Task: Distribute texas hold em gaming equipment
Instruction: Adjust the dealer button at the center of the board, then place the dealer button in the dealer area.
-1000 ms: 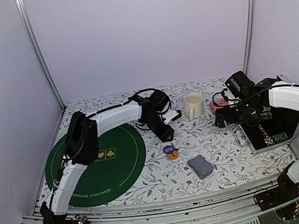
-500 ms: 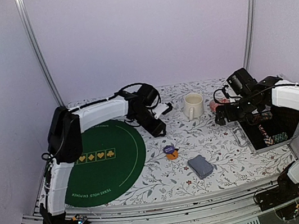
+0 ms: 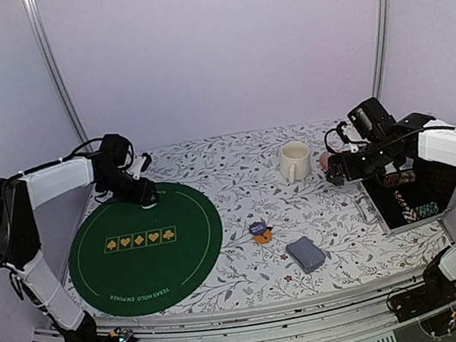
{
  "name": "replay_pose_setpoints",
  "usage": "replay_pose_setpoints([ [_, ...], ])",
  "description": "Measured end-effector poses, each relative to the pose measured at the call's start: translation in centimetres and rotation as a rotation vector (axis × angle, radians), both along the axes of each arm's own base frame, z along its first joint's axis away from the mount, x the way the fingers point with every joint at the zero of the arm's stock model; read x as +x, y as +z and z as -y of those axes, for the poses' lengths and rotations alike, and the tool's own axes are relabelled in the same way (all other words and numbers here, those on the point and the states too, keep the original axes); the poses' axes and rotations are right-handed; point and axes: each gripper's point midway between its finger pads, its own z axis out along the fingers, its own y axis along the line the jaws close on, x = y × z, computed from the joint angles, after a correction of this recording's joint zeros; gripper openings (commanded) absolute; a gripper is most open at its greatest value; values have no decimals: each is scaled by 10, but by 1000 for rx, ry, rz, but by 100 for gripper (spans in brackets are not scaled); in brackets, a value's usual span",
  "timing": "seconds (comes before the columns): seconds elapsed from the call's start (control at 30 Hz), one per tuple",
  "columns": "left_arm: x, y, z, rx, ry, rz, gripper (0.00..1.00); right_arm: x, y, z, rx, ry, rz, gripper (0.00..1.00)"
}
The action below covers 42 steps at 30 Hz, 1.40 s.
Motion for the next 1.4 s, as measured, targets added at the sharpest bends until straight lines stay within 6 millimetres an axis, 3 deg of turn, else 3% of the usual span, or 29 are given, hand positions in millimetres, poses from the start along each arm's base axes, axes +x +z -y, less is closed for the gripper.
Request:
replay_pose_setpoints([
  [0.13,-10,-36,-49,12,130,-94,28,5,6,-3,5,16,30,99],
  [0.27,0,-42,-75,8,210,-89,27,6,9,-4,6,22,43,99],
  [0.43,20,-62,-77,22,225,-96,27,6,11,-4,9,25,54,99],
  [0.6,27,-80,-77,40,229,-123,27,6,11,-3,10,25,53,99],
  [0.83,44,-84,-80,65,234,-99,28,5,12,-3,11,24,55,99],
  [1.1,52,-95,-86,111,233,-105,28,2,12,-2,13,12,39,99],
  [1.4,60,-93,-84,110,228,-93,29,1,11,-1,11,9,31,99],
])
